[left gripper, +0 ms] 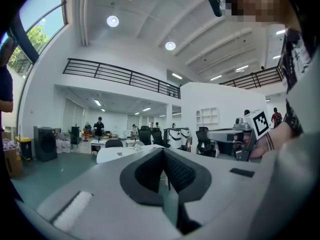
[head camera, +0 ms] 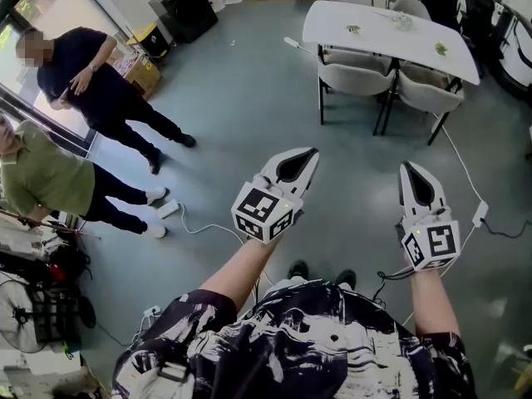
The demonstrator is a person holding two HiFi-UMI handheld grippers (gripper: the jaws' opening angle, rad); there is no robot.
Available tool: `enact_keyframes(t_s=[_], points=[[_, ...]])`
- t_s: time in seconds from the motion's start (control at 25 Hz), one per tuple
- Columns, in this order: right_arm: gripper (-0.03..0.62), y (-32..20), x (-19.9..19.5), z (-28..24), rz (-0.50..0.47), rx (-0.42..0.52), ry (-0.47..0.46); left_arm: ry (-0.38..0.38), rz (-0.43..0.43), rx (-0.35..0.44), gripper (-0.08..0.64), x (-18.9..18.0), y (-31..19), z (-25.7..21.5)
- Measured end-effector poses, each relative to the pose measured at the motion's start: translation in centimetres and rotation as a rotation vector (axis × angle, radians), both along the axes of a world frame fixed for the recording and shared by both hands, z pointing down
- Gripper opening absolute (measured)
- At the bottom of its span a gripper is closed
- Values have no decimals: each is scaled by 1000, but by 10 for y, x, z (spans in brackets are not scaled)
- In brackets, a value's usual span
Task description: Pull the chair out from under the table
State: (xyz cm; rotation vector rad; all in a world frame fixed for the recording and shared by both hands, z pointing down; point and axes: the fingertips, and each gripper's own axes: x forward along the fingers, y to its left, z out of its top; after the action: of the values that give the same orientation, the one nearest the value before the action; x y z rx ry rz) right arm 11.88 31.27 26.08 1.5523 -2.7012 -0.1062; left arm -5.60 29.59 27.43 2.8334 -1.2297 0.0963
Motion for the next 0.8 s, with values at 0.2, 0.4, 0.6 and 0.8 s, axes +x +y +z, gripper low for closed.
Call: enact_keyframes(t_s=[0.2, 0.4, 0.6, 0.8], points=[[457, -7, -3, -16, -63, 81, -84, 24, 99, 156, 435, 13, 1, -17], [534, -10, 2, -21, -61, 102, -50, 37, 109, 188, 446, 5, -1, -29], [534, -9, -1, -15, -68, 87, -31, 26, 134, 187, 446, 5, 2, -26], [534, -17, -20, -12, -71, 74, -8, 40, 150, 187, 446, -11, -4, -25]])
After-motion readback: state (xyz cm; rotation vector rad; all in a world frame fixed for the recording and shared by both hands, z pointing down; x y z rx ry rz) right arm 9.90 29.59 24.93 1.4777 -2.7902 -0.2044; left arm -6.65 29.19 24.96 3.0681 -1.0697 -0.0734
